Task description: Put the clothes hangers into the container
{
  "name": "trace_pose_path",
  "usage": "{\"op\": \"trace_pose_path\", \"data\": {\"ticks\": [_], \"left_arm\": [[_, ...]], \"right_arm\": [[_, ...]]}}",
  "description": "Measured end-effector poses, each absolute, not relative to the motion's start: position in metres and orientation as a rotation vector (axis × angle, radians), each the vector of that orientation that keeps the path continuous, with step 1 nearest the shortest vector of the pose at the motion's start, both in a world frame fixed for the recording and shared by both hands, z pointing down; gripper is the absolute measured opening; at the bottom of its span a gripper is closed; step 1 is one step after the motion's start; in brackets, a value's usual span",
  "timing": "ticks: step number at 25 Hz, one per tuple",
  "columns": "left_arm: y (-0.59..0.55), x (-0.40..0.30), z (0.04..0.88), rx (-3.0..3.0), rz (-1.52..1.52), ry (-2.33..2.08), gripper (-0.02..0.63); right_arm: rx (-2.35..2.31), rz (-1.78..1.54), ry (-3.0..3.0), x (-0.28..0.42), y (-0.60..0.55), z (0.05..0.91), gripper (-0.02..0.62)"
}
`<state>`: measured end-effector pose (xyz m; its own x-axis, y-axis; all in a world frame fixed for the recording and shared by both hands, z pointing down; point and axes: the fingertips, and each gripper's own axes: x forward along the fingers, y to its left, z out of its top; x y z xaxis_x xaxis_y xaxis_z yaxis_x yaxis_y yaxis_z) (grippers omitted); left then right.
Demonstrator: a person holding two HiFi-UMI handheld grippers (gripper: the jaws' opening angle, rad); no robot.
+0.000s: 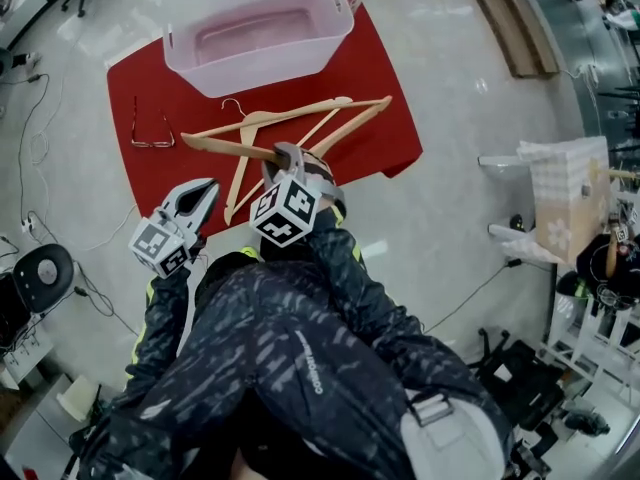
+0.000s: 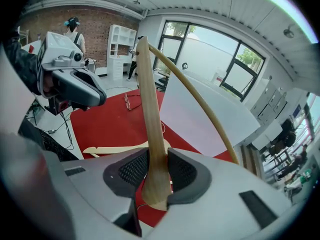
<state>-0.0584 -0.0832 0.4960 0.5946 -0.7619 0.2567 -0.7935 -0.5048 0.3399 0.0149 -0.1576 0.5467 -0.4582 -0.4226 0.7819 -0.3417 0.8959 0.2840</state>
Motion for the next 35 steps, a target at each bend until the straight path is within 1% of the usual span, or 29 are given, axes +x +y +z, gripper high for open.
{"op": "trace_pose_path", "data": {"ticks": [11, 22, 35], "left_arm": [[-0.090, -0.050, 0.467, 2.458, 0.063, -1.277, 0.012], [-0.095, -0.058, 0.456, 2.454, 0.046, -1.330, 0.012], [-0.094, -0.056, 0.448, 2.428, 0.029, -1.396, 0.012]], "right_arm": [[0.614, -0.221, -2.228, 0.004, -0.168, 0.463, 0.120], [0.676, -0.386, -2.325, -0.013, -0.196, 0.387, 0.120], [0.620, -0.483, -2.466, -0.046, -0.244, 0.324, 0.120]]}}
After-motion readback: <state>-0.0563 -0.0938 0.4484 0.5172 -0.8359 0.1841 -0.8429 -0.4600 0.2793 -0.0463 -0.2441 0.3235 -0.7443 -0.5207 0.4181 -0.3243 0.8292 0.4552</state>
